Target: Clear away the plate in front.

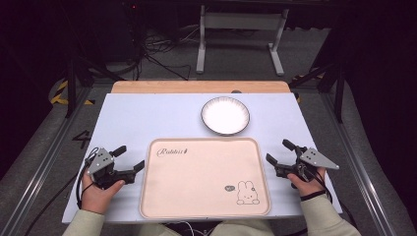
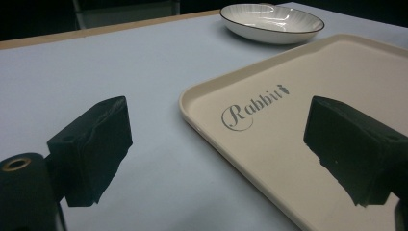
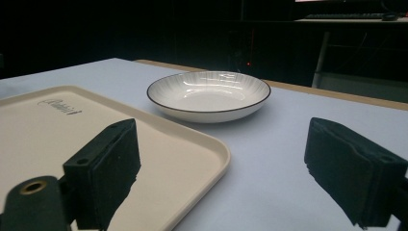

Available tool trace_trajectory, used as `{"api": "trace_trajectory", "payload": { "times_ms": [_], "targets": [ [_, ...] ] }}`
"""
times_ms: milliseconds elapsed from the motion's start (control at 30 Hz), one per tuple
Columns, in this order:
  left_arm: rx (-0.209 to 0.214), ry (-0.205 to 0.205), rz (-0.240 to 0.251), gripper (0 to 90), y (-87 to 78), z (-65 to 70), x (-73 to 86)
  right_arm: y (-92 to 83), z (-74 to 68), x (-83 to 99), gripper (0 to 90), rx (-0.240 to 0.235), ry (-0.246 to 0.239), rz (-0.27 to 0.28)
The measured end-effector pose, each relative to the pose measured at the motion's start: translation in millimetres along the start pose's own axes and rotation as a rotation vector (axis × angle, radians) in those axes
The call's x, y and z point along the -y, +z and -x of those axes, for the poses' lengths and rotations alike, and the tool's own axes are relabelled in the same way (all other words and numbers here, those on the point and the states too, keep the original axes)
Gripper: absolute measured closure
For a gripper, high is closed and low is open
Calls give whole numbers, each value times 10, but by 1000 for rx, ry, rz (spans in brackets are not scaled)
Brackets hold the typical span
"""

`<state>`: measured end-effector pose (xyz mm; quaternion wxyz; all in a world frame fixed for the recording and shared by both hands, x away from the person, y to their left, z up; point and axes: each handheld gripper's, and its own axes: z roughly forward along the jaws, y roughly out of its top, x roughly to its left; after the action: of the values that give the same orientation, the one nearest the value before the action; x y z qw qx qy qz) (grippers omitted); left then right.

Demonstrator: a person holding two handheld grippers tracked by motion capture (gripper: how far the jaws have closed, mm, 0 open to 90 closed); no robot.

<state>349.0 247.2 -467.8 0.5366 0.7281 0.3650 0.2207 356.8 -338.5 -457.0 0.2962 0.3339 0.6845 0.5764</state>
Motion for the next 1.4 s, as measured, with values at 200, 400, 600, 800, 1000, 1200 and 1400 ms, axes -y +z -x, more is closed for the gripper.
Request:
{"api": "trace_trajectory", "payload": {
  "times_ms": [200, 400, 600, 800, 1000, 1200, 1400],
  "targets": [
    [3, -39, -23, 114, 4, 2, -41, 5, -16, -2, 134, -13, -22, -5],
    [3, -44, -28, 124, -1, 39, -170, 5, -12, -3, 137, -14, -18, -7],
    [21, -30, -12, 132, 73, 65, -367, 11, -7, -5, 132, -15, -11, -11],
    [31, -9, 13, 127, 123, 101, -496, 7, 1, -5, 117, -19, -6, -9],
    [45, -19, 39, 123, 193, 113, -615, 0, 4, -2, 112, -17, 1, -4],
    [64, 7, 40, 126, 333, 157, -771, 1, -1, -1, 111, -11, -5, -2],
    [91, 27, 29, 126, 556, 220, -913, 4, -10, -1, 82, -9, -15, -4]
  ]
}}
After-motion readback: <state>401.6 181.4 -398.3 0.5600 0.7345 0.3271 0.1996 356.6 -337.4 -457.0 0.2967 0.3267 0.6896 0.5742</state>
